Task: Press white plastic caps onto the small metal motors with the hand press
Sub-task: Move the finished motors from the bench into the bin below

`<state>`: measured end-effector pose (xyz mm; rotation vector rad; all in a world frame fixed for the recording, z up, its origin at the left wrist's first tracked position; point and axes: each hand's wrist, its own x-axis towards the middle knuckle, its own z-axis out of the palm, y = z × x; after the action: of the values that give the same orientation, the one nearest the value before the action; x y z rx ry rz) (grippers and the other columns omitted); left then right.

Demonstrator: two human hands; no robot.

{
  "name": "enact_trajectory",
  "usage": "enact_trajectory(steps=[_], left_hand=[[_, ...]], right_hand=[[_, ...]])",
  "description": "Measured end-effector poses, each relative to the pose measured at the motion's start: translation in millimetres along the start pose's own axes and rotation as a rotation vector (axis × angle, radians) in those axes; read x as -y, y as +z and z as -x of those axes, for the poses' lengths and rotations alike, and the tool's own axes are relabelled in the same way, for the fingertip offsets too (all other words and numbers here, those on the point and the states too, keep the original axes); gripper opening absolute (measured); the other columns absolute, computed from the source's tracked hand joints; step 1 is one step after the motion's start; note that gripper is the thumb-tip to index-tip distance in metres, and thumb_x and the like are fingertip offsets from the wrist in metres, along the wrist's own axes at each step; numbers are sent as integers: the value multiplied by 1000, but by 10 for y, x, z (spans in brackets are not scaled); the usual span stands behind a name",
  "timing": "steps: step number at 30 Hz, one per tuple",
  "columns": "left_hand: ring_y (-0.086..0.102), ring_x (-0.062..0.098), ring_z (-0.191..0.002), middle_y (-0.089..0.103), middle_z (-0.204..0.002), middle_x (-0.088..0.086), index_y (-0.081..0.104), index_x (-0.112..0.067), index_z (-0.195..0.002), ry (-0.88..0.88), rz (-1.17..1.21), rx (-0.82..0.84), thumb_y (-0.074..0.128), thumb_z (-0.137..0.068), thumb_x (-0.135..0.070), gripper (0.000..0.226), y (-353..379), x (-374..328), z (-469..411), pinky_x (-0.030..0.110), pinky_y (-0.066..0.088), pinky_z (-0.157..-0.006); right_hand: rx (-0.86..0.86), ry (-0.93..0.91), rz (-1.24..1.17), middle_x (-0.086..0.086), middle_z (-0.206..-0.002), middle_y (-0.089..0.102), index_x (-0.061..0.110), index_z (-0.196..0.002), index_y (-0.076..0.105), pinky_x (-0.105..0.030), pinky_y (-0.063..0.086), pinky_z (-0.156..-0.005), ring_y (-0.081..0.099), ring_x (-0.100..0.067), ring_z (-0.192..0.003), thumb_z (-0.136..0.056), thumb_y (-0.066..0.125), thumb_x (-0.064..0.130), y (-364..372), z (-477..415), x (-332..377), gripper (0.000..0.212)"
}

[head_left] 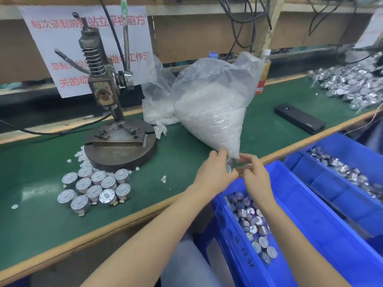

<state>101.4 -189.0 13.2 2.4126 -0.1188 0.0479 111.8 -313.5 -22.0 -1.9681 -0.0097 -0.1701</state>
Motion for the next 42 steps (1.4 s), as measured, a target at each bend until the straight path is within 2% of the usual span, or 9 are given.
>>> enact_trajectory(steps=[7, 10, 16, 21, 24, 28, 35, 39, 42], left_hand=[[52, 39, -96, 45, -109, 16, 40, -9, -111, 41, -92, 257, 57, -84, -25, 36, 1025, -340, -6, 39, 36, -70], [53, 40, -97, 43, -112, 16, 37, -10, -114, -8, -131, 333, 56, -84, -21, 37, 1421, -290, -7, 38, 34, -67], [50, 39, -114, 32, -136, 18, 26, -9, -137, -125, -391, 506, 50, -89, -11, 54, 2089, 19, -27, 44, 43, -87], [40, 34, -124, 34, -136, 18, 24, -5, -139, -41, -668, 593, 58, -86, -12, 63, 2288, 143, -49, 40, 35, -98], [40, 33, -124, 37, -135, 17, 32, -8, -138, -18, -643, 604, 53, -90, -21, 54, 2063, 144, -106, 41, 31, -100], [53, 35, -111, 53, -120, 16, 53, -13, -122, -3, -356, 427, 43, -93, -24, 33, 1406, 55, -164, 42, 42, -89], [50, 18, -72, 60, -77, 2, 62, -10, -91, 165, -27, 48, 50, -90, -20, 15, -64, -2, 337, 30, 40, -66], [44, 10, -67, 52, -71, -5, 66, -12, -84, 62, -100, -327, 56, -89, -18, 13, -899, 551, 697, 26, 34, -65], [52, 22, -82, 57, -81, 2, 68, -9, -87, -152, -250, -535, 57, -88, -13, 11, -1391, 1202, 915, 33, 38, -76]], right_hand=[[-233, 206, -37, 1, -102, 63, 23, -105, 55, -40, 47, -81, 61, -25, -91, -86, 40, -4, -538, -13, -715, 37], [-187, 259, -35, 2, -101, 62, 21, -112, 53, -34, 46, -70, 61, -26, -85, -87, 39, -2, -656, 62, -943, 37], [-122, 319, -16, 8, -97, 61, 30, -112, 48, -25, 42, -52, 61, -29, -77, -88, 38, -3, -704, 241, -1288, 42], [-47, 331, 8, 12, -97, 59, 30, -115, 45, -27, 42, -56, 59, -15, -69, -88, 40, -2, -567, 232, -1377, 43], [3, 298, 7, 10, -98, 60, 27, -118, 47, -27, 40, -56, 54, -14, -68, -89, 40, 0, -427, 189, -1288, 41], [11, 183, -16, 4, -102, 63, 30, -111, 50, -31, 45, -72, 58, -18, -88, -89, 44, 0, -246, 169, -994, 38], [-35, -258, -115, 10, -92, 62, 40, -106, 51, -17, 43, -69, 58, -9, -80, -90, 49, 13, 114, 309, 80, 32], [193, -418, -165, 12, -93, 57, 40, -111, 49, -12, 41, -68, 54, -4, -73, -87, 52, 19, 694, 448, 642, 32], [510, -464, 85, 2, -122, 49, 20, -134, 42, -17, 36, -93, 48, -5, -109, -87, 61, 23, 1303, 523, 818, 51]])
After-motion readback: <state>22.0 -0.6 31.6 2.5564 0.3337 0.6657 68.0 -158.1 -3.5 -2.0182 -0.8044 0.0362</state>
